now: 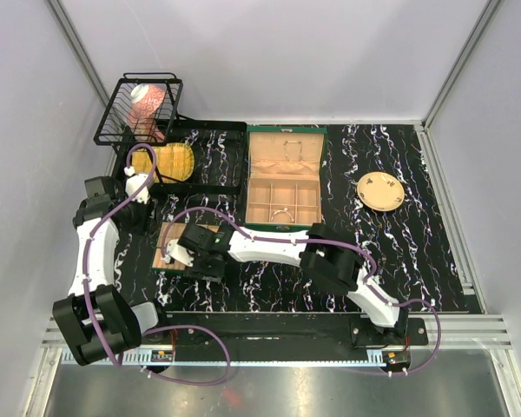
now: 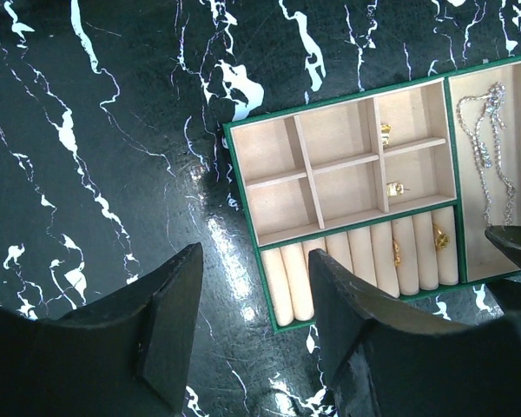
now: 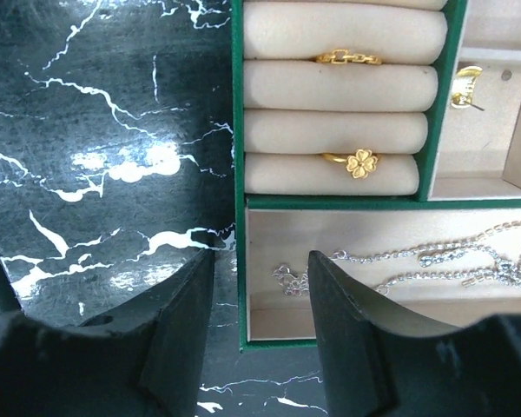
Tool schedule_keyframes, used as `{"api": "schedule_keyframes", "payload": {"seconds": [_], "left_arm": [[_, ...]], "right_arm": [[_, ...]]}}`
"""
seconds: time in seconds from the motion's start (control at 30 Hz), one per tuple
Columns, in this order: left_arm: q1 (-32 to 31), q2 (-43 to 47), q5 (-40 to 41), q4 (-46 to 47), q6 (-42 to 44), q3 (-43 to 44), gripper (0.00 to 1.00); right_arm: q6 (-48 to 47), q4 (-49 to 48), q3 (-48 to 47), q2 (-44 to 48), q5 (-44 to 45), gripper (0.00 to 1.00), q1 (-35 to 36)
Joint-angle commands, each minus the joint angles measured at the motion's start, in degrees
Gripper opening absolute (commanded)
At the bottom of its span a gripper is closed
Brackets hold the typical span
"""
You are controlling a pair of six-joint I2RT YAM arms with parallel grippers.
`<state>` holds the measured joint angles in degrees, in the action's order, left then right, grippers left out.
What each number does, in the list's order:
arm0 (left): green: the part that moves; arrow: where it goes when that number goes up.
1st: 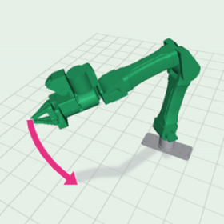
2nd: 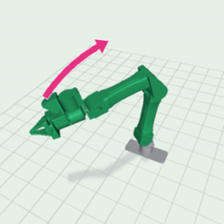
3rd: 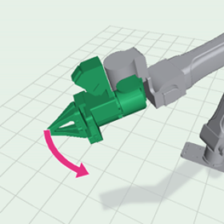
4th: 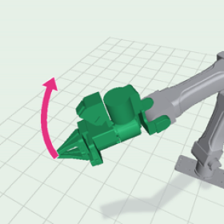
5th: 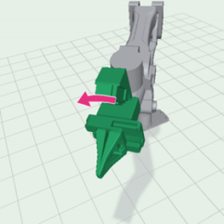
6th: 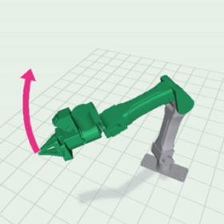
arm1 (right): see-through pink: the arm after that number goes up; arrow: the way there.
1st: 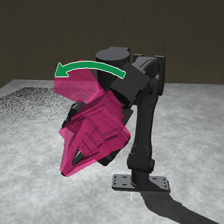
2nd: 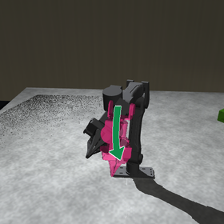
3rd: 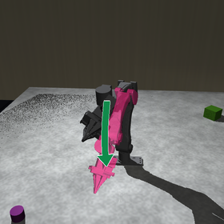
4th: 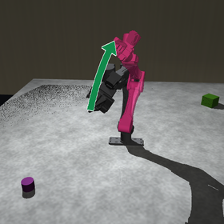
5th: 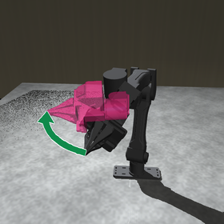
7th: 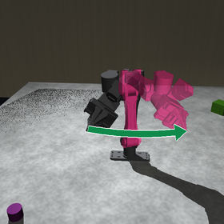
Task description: Organize the mixed jewelry
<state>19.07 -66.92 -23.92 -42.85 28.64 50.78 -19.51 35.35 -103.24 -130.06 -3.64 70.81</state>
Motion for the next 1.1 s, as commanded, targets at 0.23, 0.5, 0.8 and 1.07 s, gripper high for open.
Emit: {"api": "schedule_keyframes", "payload": {"seconds": [0.23,0.5,0.8,1.07], "left_arm": [[1.76,0.38,-2.36,1.10,1.24,1.77,0.55],[2.38,0.29,-2.44,0.66,1.41,2.48,0.55],[2.46,-1.11,-2.71,0.22,0.62,4.15,0.55],[2.46,-2.43,-3.06,0.14,0.18,5.20,0.55]], "right_arm": [[2.37,-0.55,-1.79,-2.74,4.86,0.36,1.35],[2.90,0.15,-0.47,-1.95,5.57,0.15,1.79],[2.02,2.61,0.50,1.38,5.57,0.00,1.97],[0.97,5.07,1.20,4.81,5.40,0.00,2.32]]}}
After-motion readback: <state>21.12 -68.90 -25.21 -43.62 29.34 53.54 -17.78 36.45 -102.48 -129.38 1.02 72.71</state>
